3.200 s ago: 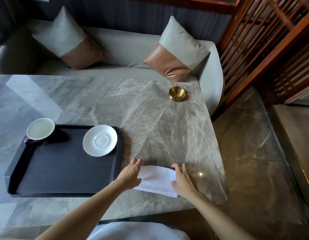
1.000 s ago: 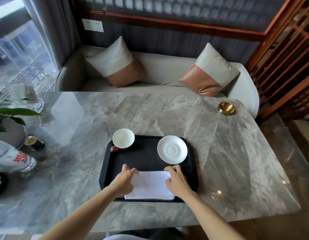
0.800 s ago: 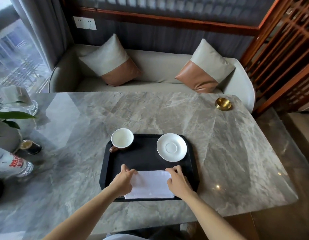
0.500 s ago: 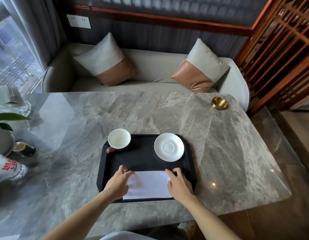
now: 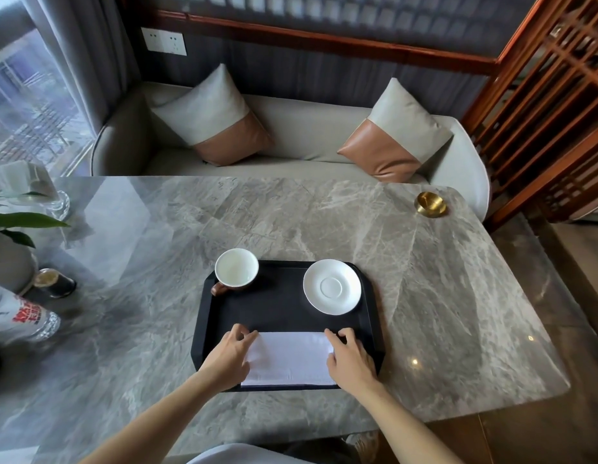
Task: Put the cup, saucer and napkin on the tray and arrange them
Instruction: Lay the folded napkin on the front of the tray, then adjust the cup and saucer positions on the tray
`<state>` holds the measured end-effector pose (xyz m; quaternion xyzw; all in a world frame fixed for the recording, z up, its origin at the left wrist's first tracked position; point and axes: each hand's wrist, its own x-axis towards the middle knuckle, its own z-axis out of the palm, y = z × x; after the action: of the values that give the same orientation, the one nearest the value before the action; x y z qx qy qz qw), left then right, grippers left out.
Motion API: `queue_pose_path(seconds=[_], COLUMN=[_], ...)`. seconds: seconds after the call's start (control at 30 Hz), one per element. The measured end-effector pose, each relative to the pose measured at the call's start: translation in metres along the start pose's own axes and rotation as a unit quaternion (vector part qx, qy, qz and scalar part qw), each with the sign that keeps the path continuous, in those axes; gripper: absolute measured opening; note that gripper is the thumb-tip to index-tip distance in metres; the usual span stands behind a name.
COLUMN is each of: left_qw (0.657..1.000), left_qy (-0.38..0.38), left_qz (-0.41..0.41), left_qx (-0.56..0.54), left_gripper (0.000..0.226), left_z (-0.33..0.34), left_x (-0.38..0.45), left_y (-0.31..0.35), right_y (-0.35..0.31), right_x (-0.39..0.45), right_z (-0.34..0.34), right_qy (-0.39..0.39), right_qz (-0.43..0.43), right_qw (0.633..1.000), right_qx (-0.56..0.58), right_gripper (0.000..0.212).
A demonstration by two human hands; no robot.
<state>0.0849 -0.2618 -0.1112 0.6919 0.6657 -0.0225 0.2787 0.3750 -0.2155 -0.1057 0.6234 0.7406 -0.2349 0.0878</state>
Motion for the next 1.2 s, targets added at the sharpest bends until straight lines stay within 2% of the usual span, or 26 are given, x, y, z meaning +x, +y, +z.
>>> queue_pose_path(seconds=[0.17,0.3,0.5,0.6,0.77,0.93,1.2], left_qw=[1.000,0.999,0.994,0.992,0.989,0.992,0.999], left_qy=[-0.003,0.032,0.112,0.126,0.150,0.125,0.024], left_qz=[0.000,-0.008,0.005,0.004,-0.003,-0.007,-0.027], left_qx=[0.009,0.002,-0.016,-0.005,-0.002,0.004,-0.030], left_gripper=[0.057,0.048,0.027,0.023,0.024,0.032,0.049], left_z=[-0.004,-0.031,-0.100,-0.137,-0.174,-0.181,-0.170], left_x=[-0.003,-0.002,0.011,0.020,0.044,0.074,0.110], left_y=[-0.006,-0.015,-0.034,-0.047,-0.067,-0.076,-0.074], right_y=[-0.005,-0.017,-0.066,-0.101,-0.154,-0.198,-0.230], right_x=[0.002,0.006,0.017,0.025,0.043,0.066,0.094], right_z=[-0.012,-0.034,-0.059,-0.058,-0.041,-0.021,-0.001], right_qy=[-0.021,0.000,0.028,0.012,-0.012,-0.032,-0.047], right_qz=[0.020,0.029,-0.068,-0.127,-0.166,-0.179,-0.164], right_qw=[0.999,0.999,0.993,0.987,0.980,0.980,0.985], right_qx=[0.027,0.016,0.087,0.099,0.104,0.080,0.032], right_gripper=[0.054,0.029,0.034,0.036,0.037,0.045,0.041])
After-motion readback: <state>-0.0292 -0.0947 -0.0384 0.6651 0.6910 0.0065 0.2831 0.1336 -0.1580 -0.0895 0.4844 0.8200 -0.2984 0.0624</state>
